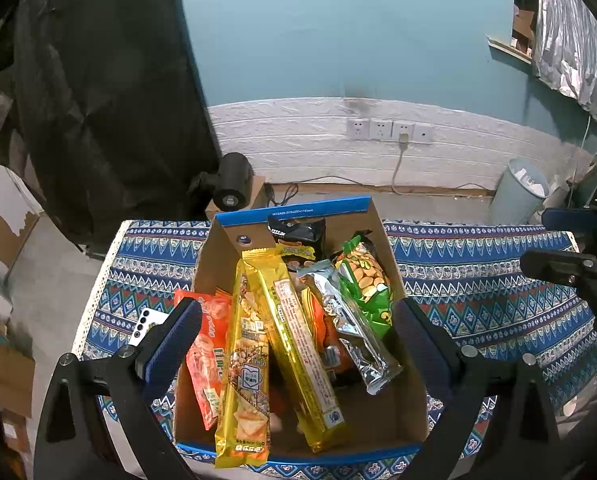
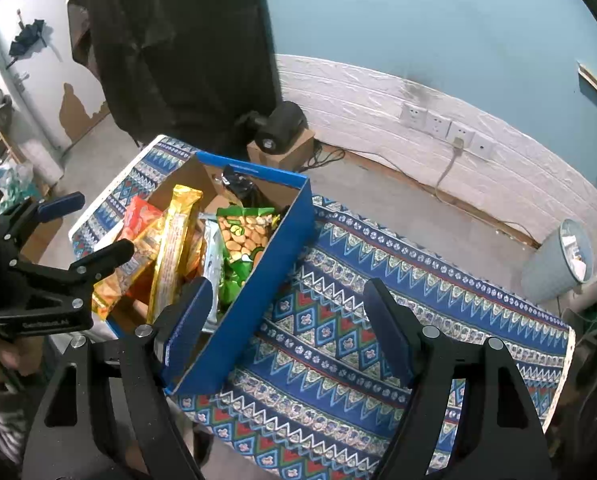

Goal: Organize snacks

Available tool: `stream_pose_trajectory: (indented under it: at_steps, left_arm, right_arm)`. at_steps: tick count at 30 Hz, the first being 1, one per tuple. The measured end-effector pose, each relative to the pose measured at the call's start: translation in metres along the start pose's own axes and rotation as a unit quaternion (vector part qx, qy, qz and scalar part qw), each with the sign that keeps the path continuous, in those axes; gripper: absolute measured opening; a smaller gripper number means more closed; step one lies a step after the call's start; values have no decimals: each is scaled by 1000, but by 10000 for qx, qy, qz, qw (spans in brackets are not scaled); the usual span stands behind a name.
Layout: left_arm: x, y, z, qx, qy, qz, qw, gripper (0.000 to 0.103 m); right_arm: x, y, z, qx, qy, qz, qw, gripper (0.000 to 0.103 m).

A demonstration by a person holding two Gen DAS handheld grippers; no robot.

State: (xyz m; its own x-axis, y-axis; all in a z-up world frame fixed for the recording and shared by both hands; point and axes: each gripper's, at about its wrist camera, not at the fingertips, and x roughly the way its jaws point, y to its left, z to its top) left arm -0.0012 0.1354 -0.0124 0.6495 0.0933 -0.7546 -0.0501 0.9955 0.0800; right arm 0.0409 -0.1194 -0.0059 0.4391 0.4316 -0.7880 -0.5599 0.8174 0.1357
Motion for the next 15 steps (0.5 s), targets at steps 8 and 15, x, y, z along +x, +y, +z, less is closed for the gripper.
stream_pose_trajectory:
  at_steps: [8, 15]
  left_arm:
    - [0, -2, 0, 30, 3, 7, 10000, 98]
    - [0, -1, 0, 21, 13, -22, 10000, 98]
  right_arm:
    - [0, 0, 0, -5, 4, 4, 10000, 77]
    - [0, 0, 0, -2, 2, -2, 10000, 77]
